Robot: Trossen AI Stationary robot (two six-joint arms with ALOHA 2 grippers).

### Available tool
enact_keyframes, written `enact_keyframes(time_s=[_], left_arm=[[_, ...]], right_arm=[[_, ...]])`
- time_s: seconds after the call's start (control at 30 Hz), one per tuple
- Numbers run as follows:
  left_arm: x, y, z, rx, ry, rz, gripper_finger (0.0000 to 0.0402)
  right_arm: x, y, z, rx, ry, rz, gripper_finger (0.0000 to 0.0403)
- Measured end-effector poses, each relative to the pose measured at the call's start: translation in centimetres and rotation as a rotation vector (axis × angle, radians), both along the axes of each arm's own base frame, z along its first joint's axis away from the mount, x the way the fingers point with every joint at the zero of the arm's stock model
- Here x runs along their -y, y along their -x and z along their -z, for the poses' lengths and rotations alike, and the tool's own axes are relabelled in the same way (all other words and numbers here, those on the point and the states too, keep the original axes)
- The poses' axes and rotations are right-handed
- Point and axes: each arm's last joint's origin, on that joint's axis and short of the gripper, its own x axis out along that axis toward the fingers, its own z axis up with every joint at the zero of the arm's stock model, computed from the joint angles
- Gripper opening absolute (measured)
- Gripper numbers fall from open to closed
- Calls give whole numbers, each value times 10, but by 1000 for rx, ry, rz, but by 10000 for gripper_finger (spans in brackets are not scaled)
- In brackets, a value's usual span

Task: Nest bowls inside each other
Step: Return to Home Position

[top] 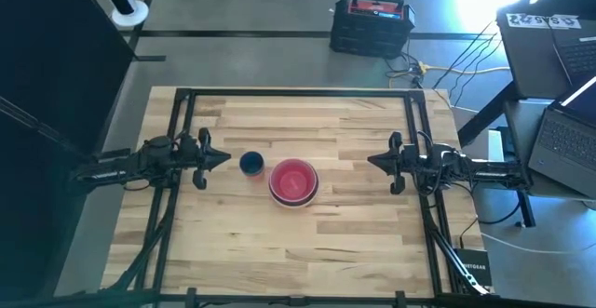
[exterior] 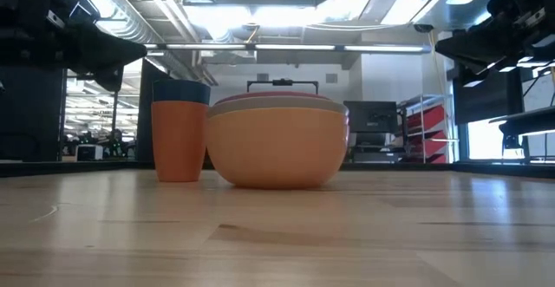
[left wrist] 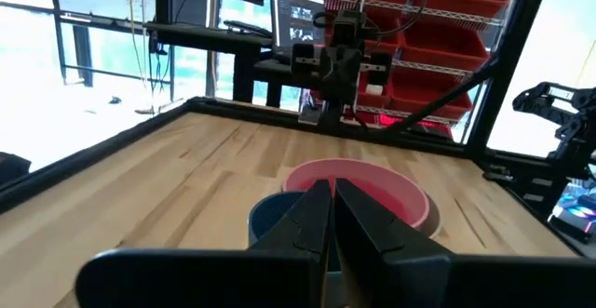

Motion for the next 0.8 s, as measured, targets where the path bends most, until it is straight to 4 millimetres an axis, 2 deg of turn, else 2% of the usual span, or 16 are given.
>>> enact_keyframes(time_s=[0.37, 0.8], left_arm=[[0, 0, 0, -9, -78, -1, 0], [0, 0, 0, -6, -47, 0, 0]], right_arm=[[0, 0, 0, 0, 0, 0, 0], [0, 0, 0, 0, 0, 0, 0]])
